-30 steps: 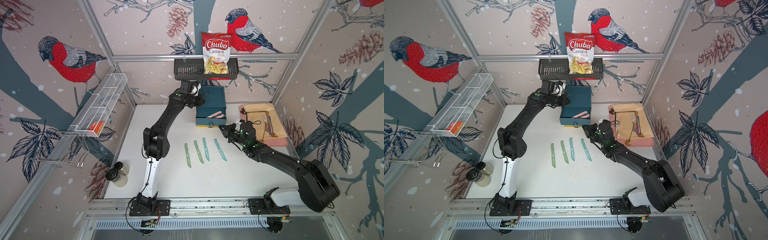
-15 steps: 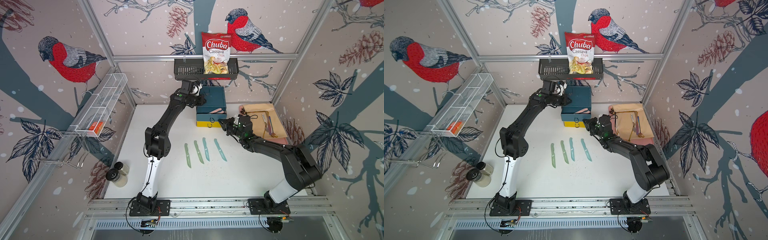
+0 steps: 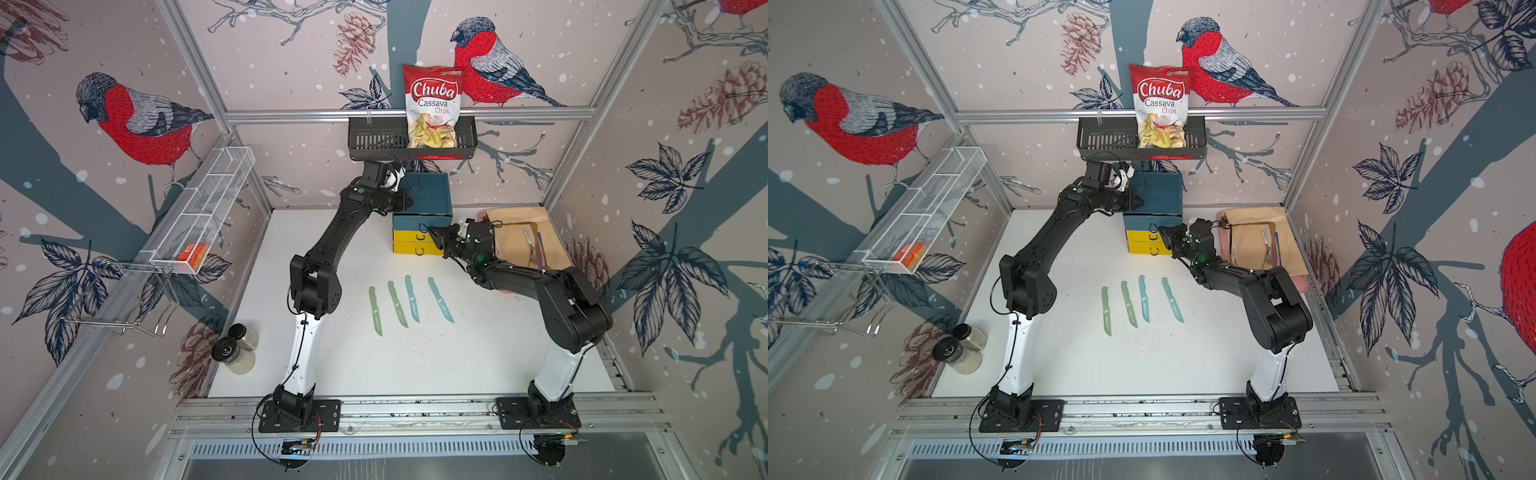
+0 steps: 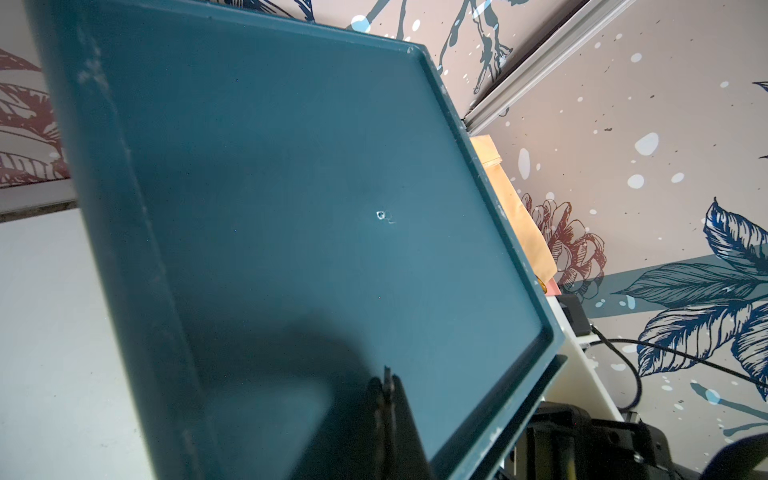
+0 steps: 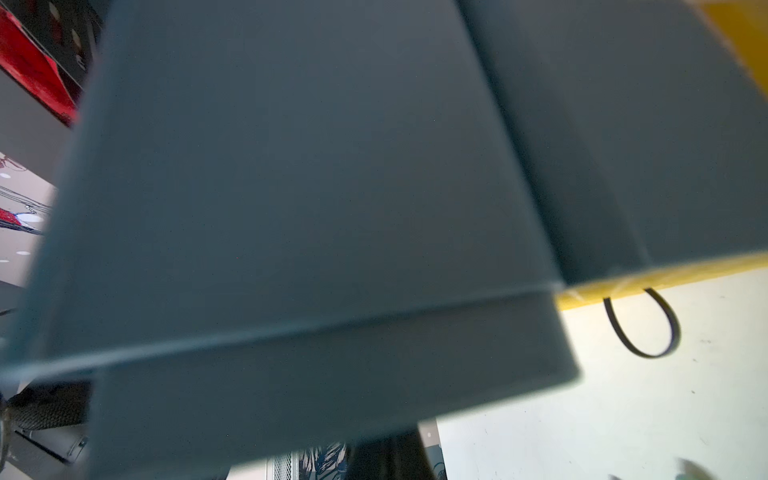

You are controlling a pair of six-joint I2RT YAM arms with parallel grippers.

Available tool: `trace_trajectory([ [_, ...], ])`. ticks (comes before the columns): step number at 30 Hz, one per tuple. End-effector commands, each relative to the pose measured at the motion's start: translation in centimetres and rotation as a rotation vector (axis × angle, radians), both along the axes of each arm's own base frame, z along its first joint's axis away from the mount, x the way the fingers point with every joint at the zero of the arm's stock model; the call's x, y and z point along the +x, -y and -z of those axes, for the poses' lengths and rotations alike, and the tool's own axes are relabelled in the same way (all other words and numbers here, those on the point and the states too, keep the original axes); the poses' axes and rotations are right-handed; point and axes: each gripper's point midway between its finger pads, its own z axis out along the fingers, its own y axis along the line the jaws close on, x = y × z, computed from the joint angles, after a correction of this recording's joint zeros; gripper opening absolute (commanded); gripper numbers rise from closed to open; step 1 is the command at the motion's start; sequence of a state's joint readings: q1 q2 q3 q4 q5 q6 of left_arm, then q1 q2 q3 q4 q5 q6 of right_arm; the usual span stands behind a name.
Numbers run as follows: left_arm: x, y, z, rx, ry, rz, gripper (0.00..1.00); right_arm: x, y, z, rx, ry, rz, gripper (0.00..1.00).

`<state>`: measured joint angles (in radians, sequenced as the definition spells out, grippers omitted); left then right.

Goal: Place the fruit knives into the drawer by color
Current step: Close the drawer in the storage box, then open the drawer in the storage box.

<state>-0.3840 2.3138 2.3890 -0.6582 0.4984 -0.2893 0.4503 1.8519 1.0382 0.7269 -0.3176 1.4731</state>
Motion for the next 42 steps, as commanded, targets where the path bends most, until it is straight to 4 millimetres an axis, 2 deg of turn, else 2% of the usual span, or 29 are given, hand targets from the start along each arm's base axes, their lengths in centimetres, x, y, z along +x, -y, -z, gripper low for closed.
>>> trace_trajectory([
  [1, -1.2, -0.5, 2.5, 0.051, -0.094, -0.002, 0.00, 0.7, -0.3, -1.4, 0.053, 0.041, 0.001, 0.00],
  [6, -1.2, -0.4, 2.4, 0.045, -0.096, 0.000, 0.00, 0.2, -0.8, -1.0, 0.052, 0.041, -0.024, 0.00],
  [7, -1.2, -0.4, 2.4, 0.044, -0.096, 0.000, 0.00, -0.2, -0.9, -0.9, 0.053, 0.040, -0.032, 0.09],
  [8, -1.2, -0.4, 2.3, 0.043, -0.093, 0.001, 0.00, -0.6, -0.9, -0.6, 0.050, 0.036, -0.034, 0.27],
  [9, -1.3, -0.4, 2.4, 0.043, -0.096, 0.001, 0.00, -1.0, -0.9, -0.3, 0.046, 0.026, -0.035, 0.40],
  [11, -1.3, -0.4, 2.3, 0.043, -0.096, 0.003, 0.00, -1.7, -0.7, 0.4, 0.042, 0.019, -0.036, 0.52],
  [13, -1.3, -0.4, 2.3, 0.043, -0.095, 0.005, 0.00, -2.1, -0.8, 1.3, 0.048, 0.003, -0.042, 0.56],
  [19, -1.4, -0.4, 2.6, 0.047, -0.102, 0.005, 0.00, -1.5, -1.6, 2.4, 0.113, -0.009, -0.053, 0.42],
  [24, -1.4, -0.5, 2.8, 0.052, -0.104, 0.005, 0.00, -0.5, -2.2, 2.9, 0.126, -0.014, -0.059, 0.37],
  [27, -1.4, -0.5, 2.8, 0.053, -0.104, 0.004, 0.00, -0.1, -2.3, 3.4, 0.133, -0.020, -0.057, 0.26],
  [30, -1.3, -0.6, 3.0, 0.055, -0.103, 0.002, 0.00, 0.2, -2.5, 4.1, 0.133, -0.034, -0.060, 0.22],
  [32, -1.2, -0.7, 2.9, 0.054, -0.102, 0.000, 0.00, 0.3, -2.6, 4.5, 0.139, -0.041, -0.065, 0.13],
  [34, -1.2, -0.7, 2.9, 0.052, -0.103, -0.001, 0.00, 0.2, -2.7, 4.9, 0.142, -0.049, -0.067, 0.06],
  [37, -1.1, -0.8, 2.8, 0.050, -0.102, -0.003, 0.00, -0.1, -2.8, 4.7, 0.146, -0.047, -0.075, 0.01],
  [42, -1.0, -0.9, 2.8, 0.049, -0.103, -0.003, 0.00, -1.6, -2.6, 4.5, 0.140, -0.053, -0.089, 0.00],
])
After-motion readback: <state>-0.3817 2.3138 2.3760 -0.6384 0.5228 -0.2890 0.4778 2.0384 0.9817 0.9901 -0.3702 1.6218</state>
